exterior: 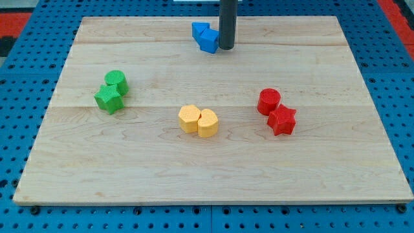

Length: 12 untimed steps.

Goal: Place the blue blocks towards the top left corner

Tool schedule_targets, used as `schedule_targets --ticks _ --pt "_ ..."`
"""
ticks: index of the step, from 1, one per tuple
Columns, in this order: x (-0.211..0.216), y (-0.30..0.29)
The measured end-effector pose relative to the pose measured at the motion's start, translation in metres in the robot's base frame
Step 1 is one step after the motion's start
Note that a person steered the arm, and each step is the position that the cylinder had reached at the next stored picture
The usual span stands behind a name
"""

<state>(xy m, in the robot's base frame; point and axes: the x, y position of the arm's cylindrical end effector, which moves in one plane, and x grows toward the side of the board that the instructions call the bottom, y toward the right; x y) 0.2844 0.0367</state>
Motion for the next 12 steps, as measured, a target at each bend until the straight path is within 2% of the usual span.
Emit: schedule_targets --ticks 8,10,11,12 --pt "0.023 0.032" --pt "0.017 0.035" --pt "0.044 0.013" --pt "0.053 0.024"
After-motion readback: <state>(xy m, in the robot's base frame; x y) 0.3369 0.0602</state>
